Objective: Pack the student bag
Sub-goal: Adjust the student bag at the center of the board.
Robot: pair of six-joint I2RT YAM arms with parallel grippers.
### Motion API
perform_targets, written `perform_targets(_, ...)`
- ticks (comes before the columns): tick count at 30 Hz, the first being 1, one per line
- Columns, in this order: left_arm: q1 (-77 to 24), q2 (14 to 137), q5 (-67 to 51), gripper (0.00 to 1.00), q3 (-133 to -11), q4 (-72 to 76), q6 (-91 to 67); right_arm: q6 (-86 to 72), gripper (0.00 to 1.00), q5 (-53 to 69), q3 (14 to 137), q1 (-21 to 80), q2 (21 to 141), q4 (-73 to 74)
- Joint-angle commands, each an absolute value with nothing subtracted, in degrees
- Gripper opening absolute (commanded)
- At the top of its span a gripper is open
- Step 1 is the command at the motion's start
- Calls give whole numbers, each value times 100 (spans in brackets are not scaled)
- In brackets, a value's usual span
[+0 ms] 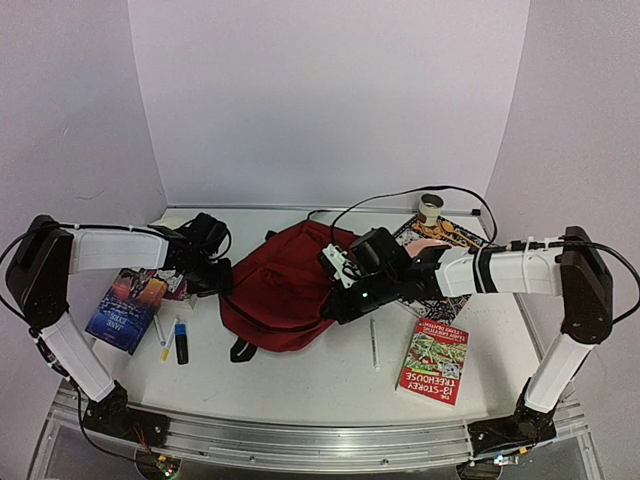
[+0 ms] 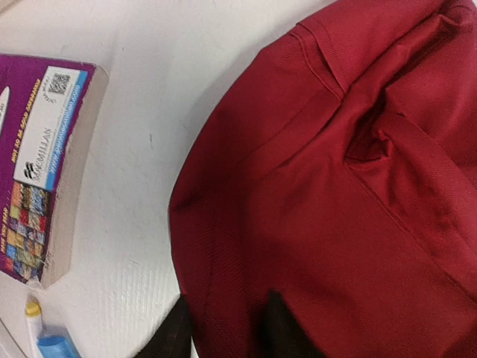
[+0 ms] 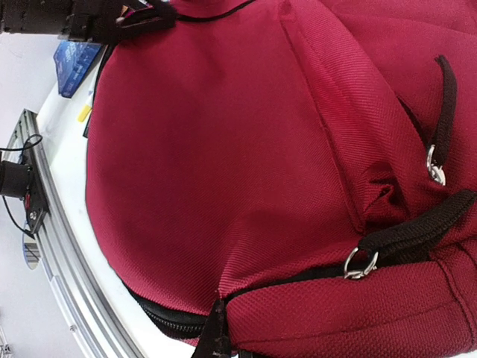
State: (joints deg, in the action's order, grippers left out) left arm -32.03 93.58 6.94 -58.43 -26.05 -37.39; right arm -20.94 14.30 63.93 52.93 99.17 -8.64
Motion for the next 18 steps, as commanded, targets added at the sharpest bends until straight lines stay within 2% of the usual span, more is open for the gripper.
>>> perform_targets(1,-3229,8700,294,21,-5690,-2645,-3822,-1984,0,1081,6831,5300,9671,-790)
perform_targets(4,-3303,8135,218,7,-5443,-2646,-4060,-2084,0,873,7035,5300,9846,-700)
perform_targets(7,-3507,7748,140,1,-5218,-2654,-4322,-2192,0,628,7139,5295,9977,-610)
perform_targets(18,-4350,7015,-37,5,-4283,-2536,-5090,-2331,5,391,6855,5011,10092,-519)
